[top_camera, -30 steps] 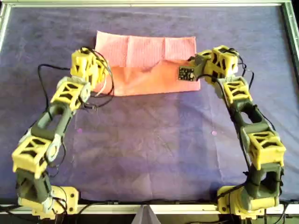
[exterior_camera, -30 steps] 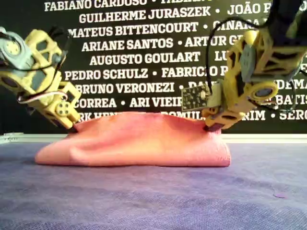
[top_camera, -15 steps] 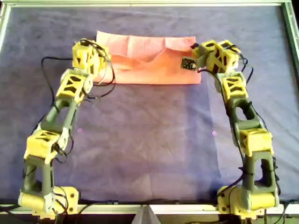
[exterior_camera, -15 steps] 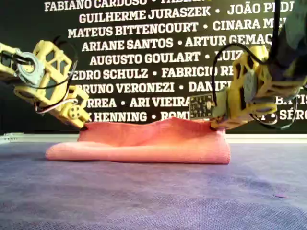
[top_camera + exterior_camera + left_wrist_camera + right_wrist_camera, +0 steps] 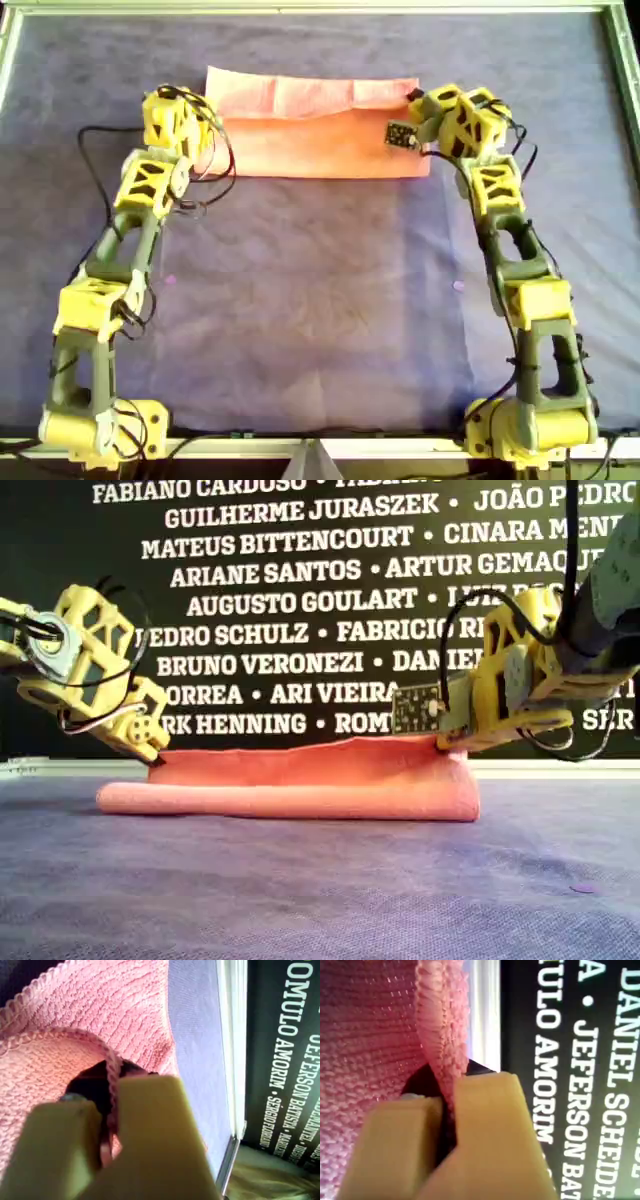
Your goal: Fold a cloth
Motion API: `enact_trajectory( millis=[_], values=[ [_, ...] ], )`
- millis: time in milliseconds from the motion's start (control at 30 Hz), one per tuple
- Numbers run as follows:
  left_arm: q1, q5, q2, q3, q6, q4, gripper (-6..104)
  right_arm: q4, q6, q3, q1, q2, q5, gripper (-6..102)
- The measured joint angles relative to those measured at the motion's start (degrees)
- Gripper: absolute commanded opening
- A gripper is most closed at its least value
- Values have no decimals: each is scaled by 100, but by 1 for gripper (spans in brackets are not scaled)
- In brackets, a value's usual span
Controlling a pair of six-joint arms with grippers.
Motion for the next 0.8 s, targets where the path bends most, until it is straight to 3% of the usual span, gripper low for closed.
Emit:
enact_trajectory(
  millis=[133,267,367,533,800],
  values=[
    [0,53,-35,-9,0,-70,16,0,35,0,0,-9,0,11],
    [9,97,-88,-9,0,-79,47,0,35,0,0,-9,0,38],
    [9,26,-88,-9,0,-79,62,0,26,0,0,-9,0,55],
    [167,9,-88,-9,0,-79,70,0,0,0,0,-9,0,69],
    [211,26,-88,-9,-18,-79,70,0,0,0,0,-9,0,70]
  ],
)
